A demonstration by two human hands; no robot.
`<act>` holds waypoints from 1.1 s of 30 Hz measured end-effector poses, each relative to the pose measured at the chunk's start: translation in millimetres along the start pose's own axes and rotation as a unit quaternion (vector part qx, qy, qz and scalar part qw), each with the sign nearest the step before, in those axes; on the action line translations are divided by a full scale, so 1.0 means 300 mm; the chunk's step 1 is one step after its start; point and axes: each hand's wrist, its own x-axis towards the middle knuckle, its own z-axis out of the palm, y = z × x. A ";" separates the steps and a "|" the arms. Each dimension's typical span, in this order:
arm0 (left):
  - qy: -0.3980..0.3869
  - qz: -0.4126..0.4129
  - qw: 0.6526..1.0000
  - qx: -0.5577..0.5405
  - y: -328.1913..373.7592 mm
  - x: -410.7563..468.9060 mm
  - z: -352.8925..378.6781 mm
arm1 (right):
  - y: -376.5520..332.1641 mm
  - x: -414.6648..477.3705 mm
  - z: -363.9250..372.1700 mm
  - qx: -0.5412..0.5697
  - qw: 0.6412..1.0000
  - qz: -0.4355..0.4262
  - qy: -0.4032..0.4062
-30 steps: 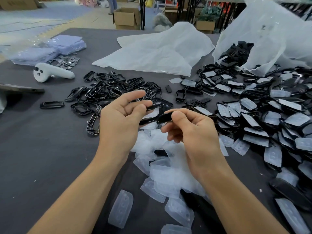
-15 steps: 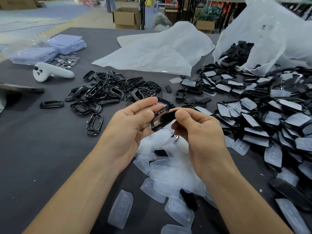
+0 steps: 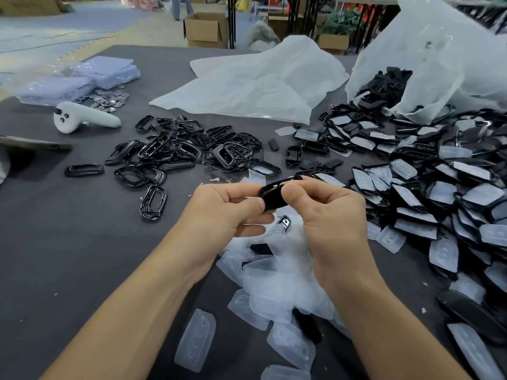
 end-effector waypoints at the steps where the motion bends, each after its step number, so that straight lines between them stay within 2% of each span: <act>1: -0.002 -0.001 1.000 -0.008 0.001 -0.004 0.006 | 0.004 0.002 0.000 -0.023 0.999 -0.015 0.020; 4: 0.011 -0.003 0.999 -0.033 0.004 -0.010 0.025 | 0.007 -0.001 0.003 -0.095 0.990 -0.075 0.075; 8: 0.042 0.010 0.998 -0.040 0.005 -0.017 0.044 | 0.006 -0.024 0.017 -0.154 0.972 -0.145 0.106; 12: 0.069 0.025 0.997 -0.018 0.001 -0.021 0.048 | 0.014 -0.037 0.028 -0.184 0.962 -0.171 0.108; 15: 0.090 0.045 0.994 0.038 0.000 -0.015 0.040 | 0.013 -0.038 0.025 -0.195 0.958 -0.190 0.091; 18: 0.107 0.065 0.986 0.108 -0.001 -0.009 0.027 | 0.011 -0.029 0.014 -0.196 0.966 -0.168 0.028; 21: 0.147 0.094 0.979 0.108 -0.001 -0.003 0.022 | 0.012 -0.010 0.011 -0.206 0.969 -0.132 -0.018; 24: 0.155 0.107 0.981 0.044 -0.004 -0.005 0.026 | 0.015 -0.007 0.016 -0.138 0.986 -0.095 -0.020; 28: 0.103 0.062 0.993 -0.008 -0.002 -0.011 0.037 | 0.021 -0.015 0.023 -0.049 0.997 -0.052 -0.006; 31: 0.145 0.059 0.987 -0.020 0.004 -0.008 0.035 | 0.026 -0.024 0.034 -0.046 0.997 -0.047 -0.026; 33: 0.192 0.086 0.977 0.014 0.001 -0.008 0.030 | 0.026 -0.033 0.042 -0.066 0.996 -0.038 -0.044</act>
